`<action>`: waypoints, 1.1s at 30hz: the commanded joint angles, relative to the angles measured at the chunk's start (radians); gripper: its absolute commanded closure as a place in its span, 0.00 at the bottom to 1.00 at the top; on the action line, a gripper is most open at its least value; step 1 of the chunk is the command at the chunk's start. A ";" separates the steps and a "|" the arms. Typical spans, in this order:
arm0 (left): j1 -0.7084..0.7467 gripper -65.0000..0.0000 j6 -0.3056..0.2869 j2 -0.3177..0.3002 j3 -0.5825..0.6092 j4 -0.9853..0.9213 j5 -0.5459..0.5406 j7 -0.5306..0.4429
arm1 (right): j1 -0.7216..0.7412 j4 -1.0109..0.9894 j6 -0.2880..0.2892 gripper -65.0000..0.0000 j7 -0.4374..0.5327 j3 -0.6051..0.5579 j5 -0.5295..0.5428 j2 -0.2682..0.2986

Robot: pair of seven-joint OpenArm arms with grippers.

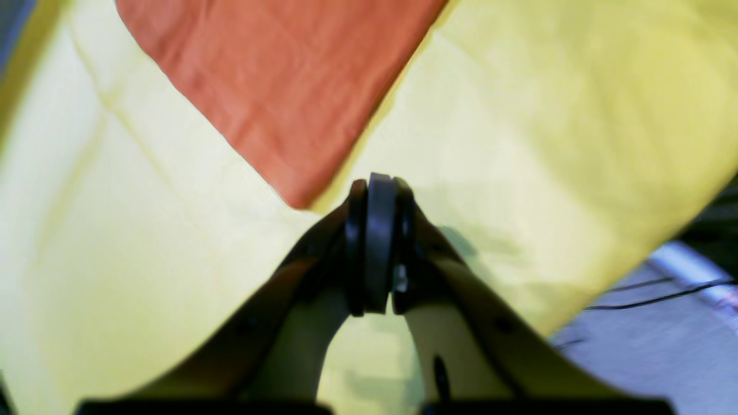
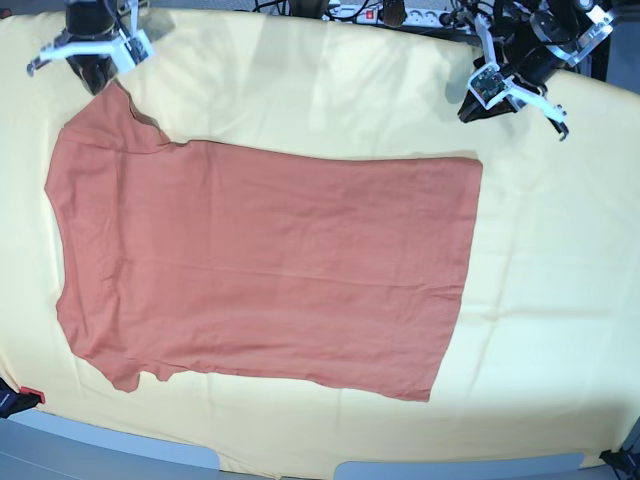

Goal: Fold the T-shirt properly
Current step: 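Reach right gripper to the shoulder and left gripper to the hem corner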

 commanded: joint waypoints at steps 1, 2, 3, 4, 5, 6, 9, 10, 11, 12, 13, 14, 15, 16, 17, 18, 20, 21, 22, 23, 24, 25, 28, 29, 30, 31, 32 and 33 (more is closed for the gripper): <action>-0.014 1.00 0.010 -0.024 -0.006 -0.002 0.013 -0.042 | 0.019 0.016 0.028 1.00 0.019 0.017 0.011 0.007; -0.031 1.00 0.007 -0.039 -0.006 -0.021 0.024 -0.070 | 0.050 0.016 0.054 1.00 0.026 0.025 0.043 0.007; -0.048 1.00 0.001 -0.055 -0.006 -0.047 0.025 -0.103 | 0.079 0.016 0.082 1.00 0.034 0.029 0.075 0.007; -0.066 1.00 -0.013 -0.070 -0.006 -0.077 0.025 -0.138 | 0.105 0.016 0.113 1.00 0.045 0.029 0.102 0.007; -0.088 0.94 -0.044 -0.084 -0.006 -0.111 0.026 -0.173 | 0.124 0.015 0.144 1.00 0.053 0.029 0.128 0.007; -0.110 0.84 -0.081 -0.094 -0.006 -0.146 0.026 -0.203 | 0.138 0.015 0.174 1.00 0.062 0.029 0.156 0.007; -0.198 0.52 -0.180 -0.112 0.003 -0.258 0.025 -0.285 | 0.163 0.014 0.237 1.00 0.085 0.029 0.224 0.007; -0.232 0.45 -0.200 -0.122 0.016 -0.294 0.025 -0.308 | 0.169 0.014 0.246 1.00 0.089 0.029 0.241 0.007; -0.268 0.41 -0.216 -0.135 0.035 -0.328 0.026 -0.330 | 0.171 0.013 0.246 1.00 0.092 0.029 0.255 0.007; -0.304 0.40 -0.232 -0.150 0.059 -0.359 0.026 -0.345 | 0.170 0.013 0.241 0.94 0.092 0.029 0.256 0.006; -0.338 0.40 -0.237 -0.166 0.090 -0.385 0.029 -0.353 | 0.170 0.013 0.237 0.82 0.091 0.028 0.256 0.006; -0.373 0.40 -0.235 -0.181 0.126 -0.407 0.041 -0.356 | 0.169 0.013 0.227 0.68 0.089 0.028 0.256 0.006; -0.410 0.40 -0.235 -0.193 0.167 -0.427 0.062 -0.360 | 0.169 0.013 0.227 0.55 0.088 0.028 0.256 0.006; -0.449 0.40 -0.229 -0.205 0.213 -0.446 0.084 -0.360 | 0.169 0.013 0.227 0.44 0.089 0.028 0.259 0.006; -0.490 0.40 -0.220 -0.216 0.263 -0.463 0.102 -0.360 | 0.169 0.013 0.227 0.37 0.088 0.028 0.275 0.006; -0.533 0.40 -0.212 -0.224 0.316 -0.478 0.116 -0.363 | 0.169 0.011 0.226 0.35 0.088 0.028 0.290 0.006; -0.620 0.40 -0.196 -0.232 0.421 -0.506 0.152 -0.363 | 0.170 -0.001 0.228 0.35 0.089 0.028 0.308 0.005; -0.660 0.40 -0.194 -0.234 0.470 -0.517 0.161 -0.362 | 0.170 -0.010 0.227 0.35 0.089 0.028 0.307 0.004; -0.698 0.40 -0.193 -0.235 0.514 -0.526 0.169 -0.362 | 0.170 -0.019 0.227 0.35 0.087 0.028 0.307 0.004; -0.733 0.40 -0.194 -0.236 0.557 -0.534 0.179 -0.362 | 0.170 -0.030 0.224 0.35 0.087 0.028 0.304 0.004; -0.763 0.40 -0.194 -0.236 0.595 -0.539 0.187 -0.362 | 0.170 -0.041 0.216 0.35 0.088 0.028 0.304 0.004; -0.792 0.40 -0.194 -0.236 0.631 -0.544 0.187 -0.362 | 0.170 -0.051 0.208 0.35 0.087 0.028 0.304 0.004; -0.866 0.40 -0.194 -0.235 0.723 -0.558 0.187 -0.362 | 0.170 -0.080 0.205 0.35 0.089 0.028 0.304 0.004; -0.888 0.40 -0.194 -0.235 0.753 -0.566 0.197 -0.362 | 0.170 -0.084 0.205 0.35 0.088 0.028 0.304 0.004; -0.912 0.40 -0.194 -0.235 0.782 -0.575 0.220 -0.362 | 0.170 -0.087 0.205 0.35 0.088 0.028 0.304 0.004; -0.930 0.40 -0.193 -0.235 0.809 -0.583 0.241 -0.362 | 0.170 -0.087 0.205 0.35 0.088 0.028 0.304 0.004; -0.949 0.40 -0.192 -0.235 0.832 -0.591 0.258 -0.362 | 0.170 -0.087 0.205 0.35 0.088 0.028 0.304 0.004; -0.962 0.42 -0.179 -0.235 0.851 -0.599 0.266 -0.362 | 0.170 -0.087 0.205 0.35 0.089 0.028 0.304 0.004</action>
